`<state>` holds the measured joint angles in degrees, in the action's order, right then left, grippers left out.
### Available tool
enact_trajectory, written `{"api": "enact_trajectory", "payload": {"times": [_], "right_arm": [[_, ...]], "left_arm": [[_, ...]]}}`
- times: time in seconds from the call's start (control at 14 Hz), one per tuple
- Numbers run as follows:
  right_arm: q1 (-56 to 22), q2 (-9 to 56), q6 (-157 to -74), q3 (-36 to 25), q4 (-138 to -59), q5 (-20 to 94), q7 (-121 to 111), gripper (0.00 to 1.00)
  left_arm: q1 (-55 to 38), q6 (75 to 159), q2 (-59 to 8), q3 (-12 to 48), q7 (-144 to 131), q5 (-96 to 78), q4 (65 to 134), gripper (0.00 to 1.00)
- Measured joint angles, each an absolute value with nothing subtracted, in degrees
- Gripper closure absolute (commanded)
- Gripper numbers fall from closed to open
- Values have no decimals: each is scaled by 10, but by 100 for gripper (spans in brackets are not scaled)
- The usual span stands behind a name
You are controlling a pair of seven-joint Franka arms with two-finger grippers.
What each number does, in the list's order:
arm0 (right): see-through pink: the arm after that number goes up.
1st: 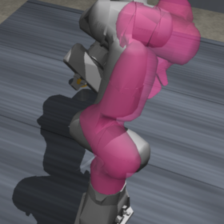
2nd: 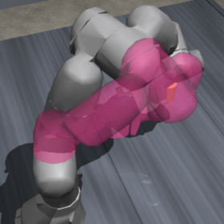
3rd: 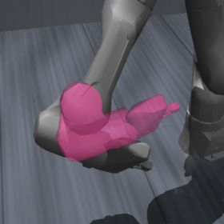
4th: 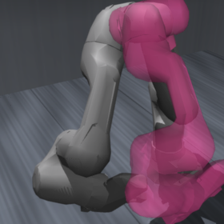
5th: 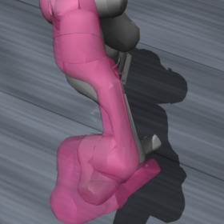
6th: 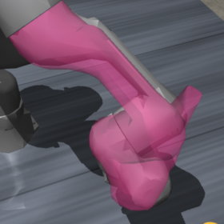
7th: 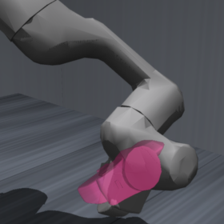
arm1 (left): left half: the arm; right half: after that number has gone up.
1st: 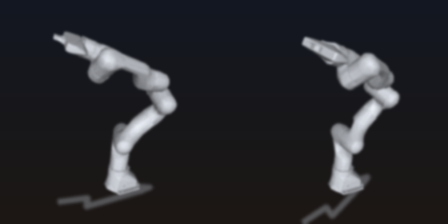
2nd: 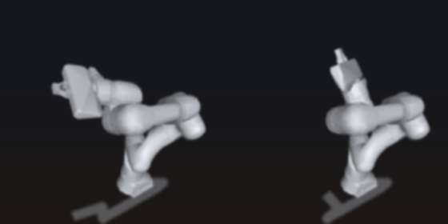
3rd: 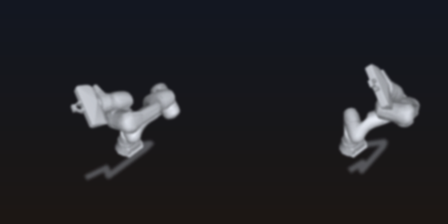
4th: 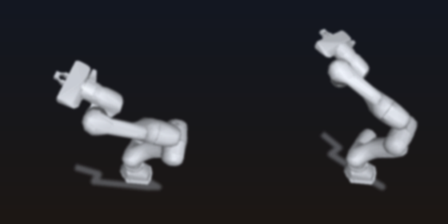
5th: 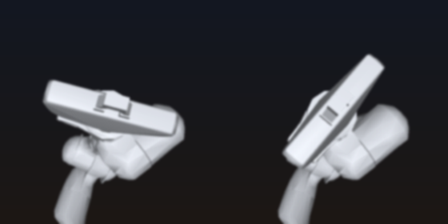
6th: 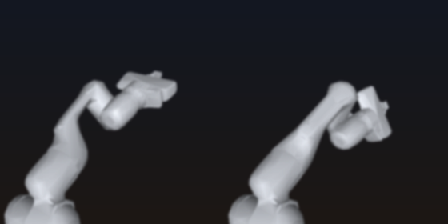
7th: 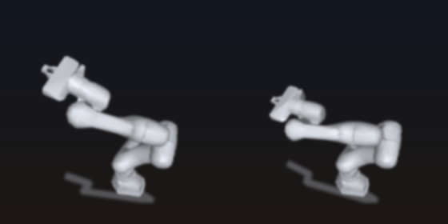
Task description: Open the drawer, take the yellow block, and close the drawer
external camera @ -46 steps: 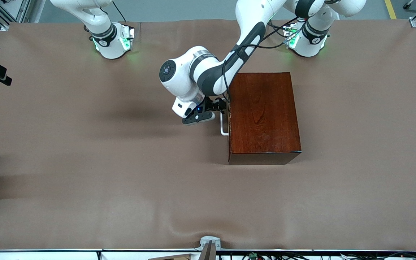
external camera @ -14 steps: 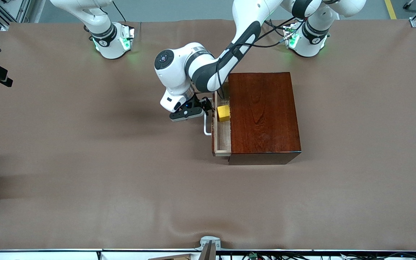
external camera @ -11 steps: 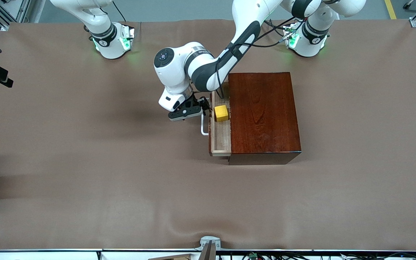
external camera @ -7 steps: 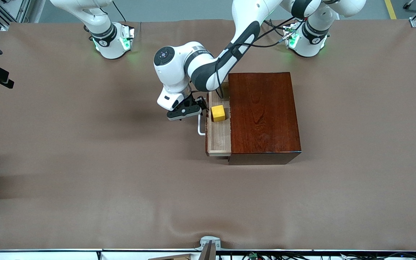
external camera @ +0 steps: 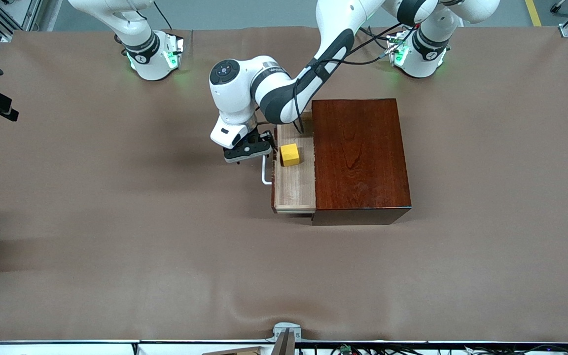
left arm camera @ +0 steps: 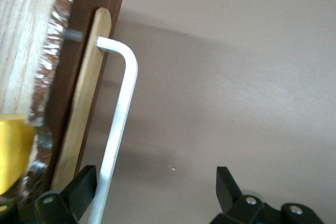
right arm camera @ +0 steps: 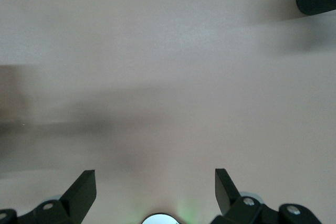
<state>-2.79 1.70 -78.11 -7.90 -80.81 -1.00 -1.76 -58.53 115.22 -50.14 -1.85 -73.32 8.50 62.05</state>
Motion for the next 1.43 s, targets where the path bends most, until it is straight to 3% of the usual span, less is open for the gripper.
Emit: {"api": "enact_trajectory", "payload": {"times": [0.5, 0.86, 1.08, 1.43], "right_arm": [[-27, 24, -781, -80, -808, -12, -18, 0], [-26, 34, -782, -81, -808, -14, -17, 0], [-14, 65, -845, -81, -808, -14, -20, 0], [7, 89, -891, -81, -805, -13, -43, 0]], "left_arm": [[-580, 1109, -472, -32, -733, 83, 603, 0], [-533, 960, -332, -41, -690, 83, 588, 0], [-484, 870, -264, -42, -624, 83, 593, 0], [-403, 807, -194, -42, -482, 83, 619, 0]]}}
